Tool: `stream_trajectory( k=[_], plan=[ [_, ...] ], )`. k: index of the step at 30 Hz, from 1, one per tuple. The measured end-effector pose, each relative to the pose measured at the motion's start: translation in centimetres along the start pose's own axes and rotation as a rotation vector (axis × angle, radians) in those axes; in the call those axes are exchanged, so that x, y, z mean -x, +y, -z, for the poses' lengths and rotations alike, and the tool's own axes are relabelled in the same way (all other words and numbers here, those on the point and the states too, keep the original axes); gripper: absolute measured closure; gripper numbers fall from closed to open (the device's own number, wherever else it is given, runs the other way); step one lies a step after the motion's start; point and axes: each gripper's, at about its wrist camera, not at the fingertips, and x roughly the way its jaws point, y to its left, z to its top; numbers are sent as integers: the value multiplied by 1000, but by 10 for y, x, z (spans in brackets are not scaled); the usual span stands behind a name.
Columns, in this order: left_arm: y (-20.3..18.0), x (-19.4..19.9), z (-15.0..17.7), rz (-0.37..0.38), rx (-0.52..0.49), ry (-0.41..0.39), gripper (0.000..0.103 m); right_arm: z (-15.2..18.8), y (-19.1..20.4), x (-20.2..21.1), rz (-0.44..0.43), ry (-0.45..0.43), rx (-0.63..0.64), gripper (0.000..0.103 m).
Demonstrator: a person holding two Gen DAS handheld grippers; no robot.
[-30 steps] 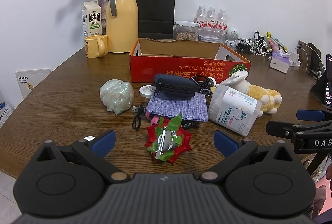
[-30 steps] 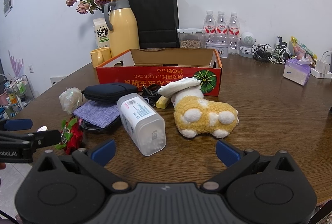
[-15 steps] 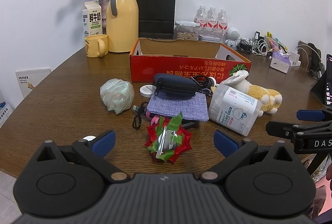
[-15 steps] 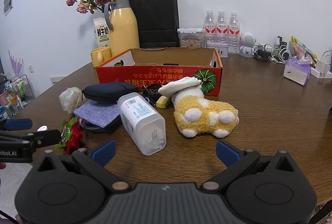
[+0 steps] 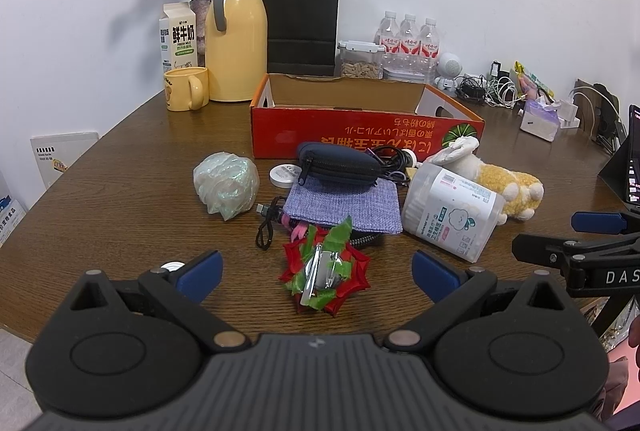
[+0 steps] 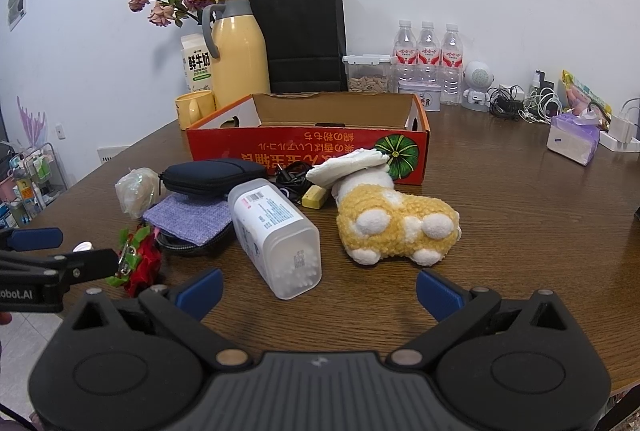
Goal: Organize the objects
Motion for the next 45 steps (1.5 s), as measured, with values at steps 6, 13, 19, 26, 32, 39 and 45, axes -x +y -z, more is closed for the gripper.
stream_trajectory(
  k=[6,13,19,26,32,39,45],
  plan=[
    [0,0,0,0,0,0,0,0,0,0,0,0,0,0],
    [0,0,0,1,0,0,0,0,1,1,0,-1,1,0],
    [0,0,0,0,0,-1,0,0,1,1,0,0,1,0],
    [0,0,-1,1,0,-1,0,0,2,1,0,-1,1,0],
    [0,0,0,1,0,-1,0,0,2,1,0,0,1,0],
    [1,1,-1,1,2,0,0,0,0,-1,-2,1,2,0],
    [4,2,-2,-3,10,3,0,-1,5,-1,-8,8,5,0]
  ],
)
